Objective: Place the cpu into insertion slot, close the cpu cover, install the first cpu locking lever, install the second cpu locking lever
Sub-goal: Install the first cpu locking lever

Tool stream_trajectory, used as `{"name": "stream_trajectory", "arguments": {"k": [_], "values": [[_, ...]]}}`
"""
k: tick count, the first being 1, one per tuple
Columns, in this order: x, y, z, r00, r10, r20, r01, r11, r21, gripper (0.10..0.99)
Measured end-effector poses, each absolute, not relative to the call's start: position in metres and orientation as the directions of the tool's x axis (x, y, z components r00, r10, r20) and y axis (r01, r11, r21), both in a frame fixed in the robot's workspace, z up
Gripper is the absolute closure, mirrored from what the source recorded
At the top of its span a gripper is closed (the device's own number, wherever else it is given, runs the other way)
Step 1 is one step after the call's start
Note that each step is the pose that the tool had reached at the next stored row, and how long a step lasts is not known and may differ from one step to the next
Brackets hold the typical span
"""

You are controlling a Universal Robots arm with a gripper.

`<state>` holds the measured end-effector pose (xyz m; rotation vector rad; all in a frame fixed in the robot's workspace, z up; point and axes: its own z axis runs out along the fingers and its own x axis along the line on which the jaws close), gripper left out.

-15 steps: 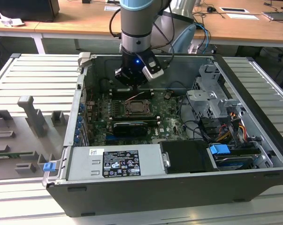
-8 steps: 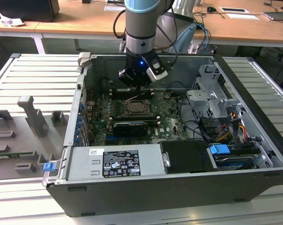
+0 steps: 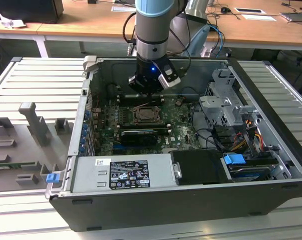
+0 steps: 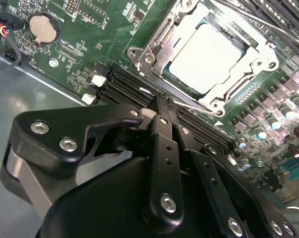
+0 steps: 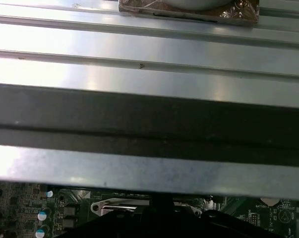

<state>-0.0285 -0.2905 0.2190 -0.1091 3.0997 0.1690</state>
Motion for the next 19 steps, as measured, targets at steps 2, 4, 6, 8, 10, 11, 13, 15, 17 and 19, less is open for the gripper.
{"name": "stream_trajectory", "arguments": {"k": [2, 4, 6, 8, 10, 11, 13, 15, 17, 19], "values": [[-0.027, -0.291, 0.217, -0.997, -0.068, -0.039, -0.072, 0.992, 0.107, 0.98], [-0.026, -0.291, 0.215, -0.997, -0.068, -0.039, -0.072, 0.992, 0.107, 0.98], [-0.025, -0.29, 0.213, -0.997, -0.068, -0.039, -0.072, 0.992, 0.107, 0.98], [-0.024, -0.29, 0.211, -0.997, -0.068, -0.038, -0.072, 0.992, 0.107, 0.98], [-0.024, -0.29, 0.209, -0.997, -0.068, -0.038, -0.072, 0.992, 0.107, 0.98], [-0.024, -0.29, 0.208, -0.997, -0.068, -0.038, -0.072, 0.992, 0.107, 0.98], [-0.024, -0.29, 0.207, -0.997, -0.068, -0.038, -0.072, 0.992, 0.107, 0.98], [-0.024, -0.29, 0.206, -0.997, -0.068, -0.038, -0.072, 0.992, 0.105, 0.98], [-0.024, -0.29, 0.205, -0.997, -0.068, -0.038, -0.071, 0.992, 0.102, 0.98], [-0.023, -0.289, 0.204, -0.997, -0.068, -0.037, -0.071, 0.992, 0.1, 0.98]]}}
